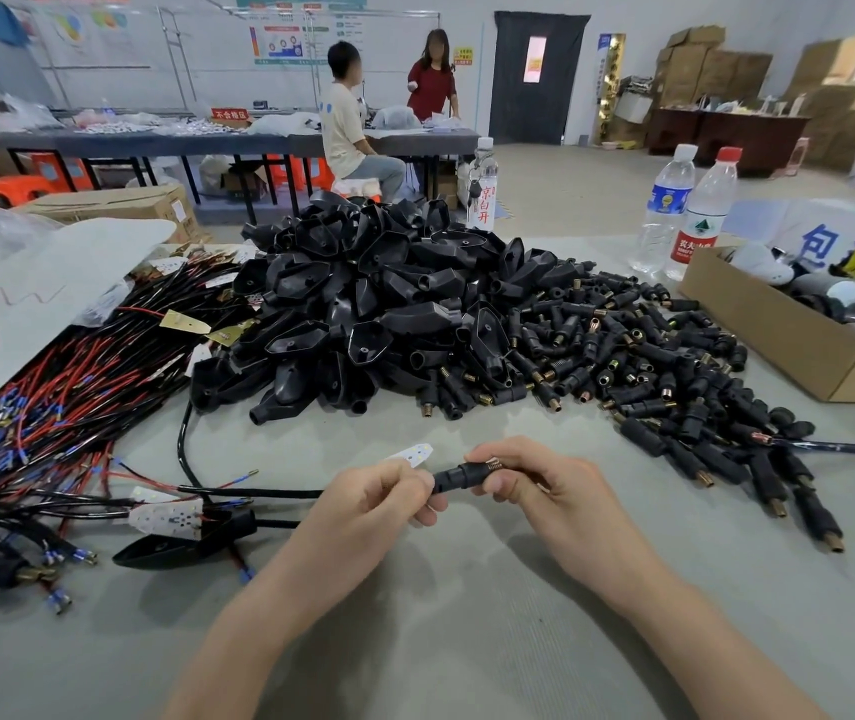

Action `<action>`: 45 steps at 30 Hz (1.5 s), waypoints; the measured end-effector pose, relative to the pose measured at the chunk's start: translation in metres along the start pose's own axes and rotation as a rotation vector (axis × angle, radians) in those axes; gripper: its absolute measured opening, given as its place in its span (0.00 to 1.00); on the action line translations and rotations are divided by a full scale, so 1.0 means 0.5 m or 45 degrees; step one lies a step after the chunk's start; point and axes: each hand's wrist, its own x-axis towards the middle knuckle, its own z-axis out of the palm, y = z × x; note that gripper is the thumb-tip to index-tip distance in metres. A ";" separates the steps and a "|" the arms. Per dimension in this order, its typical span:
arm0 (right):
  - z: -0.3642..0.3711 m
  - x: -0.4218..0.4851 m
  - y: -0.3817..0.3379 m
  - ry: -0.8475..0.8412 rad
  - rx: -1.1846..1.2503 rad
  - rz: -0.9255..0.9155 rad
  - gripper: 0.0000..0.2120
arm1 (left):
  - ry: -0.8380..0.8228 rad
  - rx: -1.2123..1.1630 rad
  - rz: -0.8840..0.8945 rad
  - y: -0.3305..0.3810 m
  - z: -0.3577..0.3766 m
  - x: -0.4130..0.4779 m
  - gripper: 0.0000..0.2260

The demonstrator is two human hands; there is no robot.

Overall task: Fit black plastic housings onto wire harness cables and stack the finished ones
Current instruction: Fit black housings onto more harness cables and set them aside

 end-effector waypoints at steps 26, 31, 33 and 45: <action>0.014 0.006 -0.011 0.037 0.514 0.214 0.08 | 0.203 -0.107 0.175 -0.009 -0.003 0.013 0.08; 0.011 0.010 -0.010 0.077 0.628 0.260 0.12 | 0.140 -0.069 0.187 -0.017 -0.007 0.012 0.04; 0.009 0.010 -0.009 0.084 0.660 0.269 0.14 | 0.161 -0.079 0.185 -0.019 -0.008 0.013 0.04; 0.005 0.012 -0.005 0.115 0.605 0.264 0.06 | 0.242 0.270 0.316 -0.033 0.008 0.009 0.11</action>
